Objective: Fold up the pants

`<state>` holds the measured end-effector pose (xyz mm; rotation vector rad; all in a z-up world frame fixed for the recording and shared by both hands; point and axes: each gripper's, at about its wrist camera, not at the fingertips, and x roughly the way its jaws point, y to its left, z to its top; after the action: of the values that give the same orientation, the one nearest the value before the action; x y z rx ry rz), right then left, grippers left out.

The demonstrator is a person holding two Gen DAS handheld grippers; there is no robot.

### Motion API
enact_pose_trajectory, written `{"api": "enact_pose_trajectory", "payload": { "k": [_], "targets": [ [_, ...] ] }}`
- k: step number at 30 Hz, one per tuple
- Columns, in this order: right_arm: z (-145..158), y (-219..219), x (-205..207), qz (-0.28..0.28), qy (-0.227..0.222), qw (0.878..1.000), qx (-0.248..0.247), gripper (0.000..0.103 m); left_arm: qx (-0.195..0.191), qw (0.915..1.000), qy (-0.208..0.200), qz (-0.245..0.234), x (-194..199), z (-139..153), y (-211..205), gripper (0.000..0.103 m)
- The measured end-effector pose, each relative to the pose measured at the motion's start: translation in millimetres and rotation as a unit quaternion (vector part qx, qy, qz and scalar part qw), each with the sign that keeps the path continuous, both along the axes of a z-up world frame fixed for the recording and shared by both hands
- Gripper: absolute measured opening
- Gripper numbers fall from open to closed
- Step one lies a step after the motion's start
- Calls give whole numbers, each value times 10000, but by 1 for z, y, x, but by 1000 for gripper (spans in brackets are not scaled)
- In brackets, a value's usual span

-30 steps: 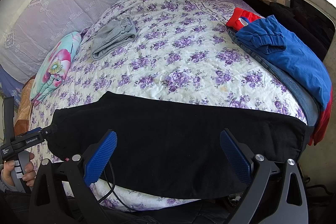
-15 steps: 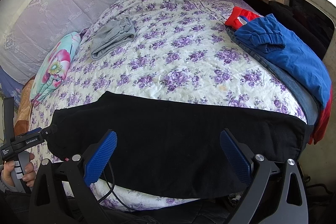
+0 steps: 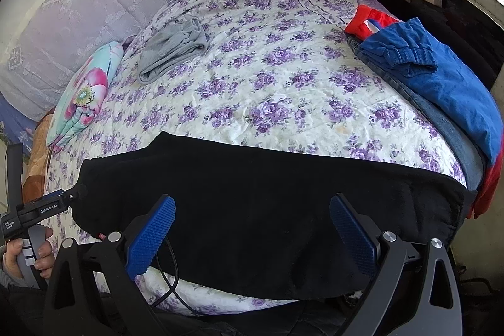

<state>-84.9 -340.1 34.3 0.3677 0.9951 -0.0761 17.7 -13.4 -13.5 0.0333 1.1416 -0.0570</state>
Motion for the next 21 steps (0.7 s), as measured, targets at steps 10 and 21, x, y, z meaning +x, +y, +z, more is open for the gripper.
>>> {"api": "enact_pose_trajectory", "payload": {
  "k": [10,21],
  "targets": [
    [-7,0,-5,-195,176,9993,251,99,-84,9997,196,88,2,-10,17,98],
    [-26,-36,-44,-1151,198,9915,576,99,-252,9963,404,720,3,-37,90,98]
  ]
}}
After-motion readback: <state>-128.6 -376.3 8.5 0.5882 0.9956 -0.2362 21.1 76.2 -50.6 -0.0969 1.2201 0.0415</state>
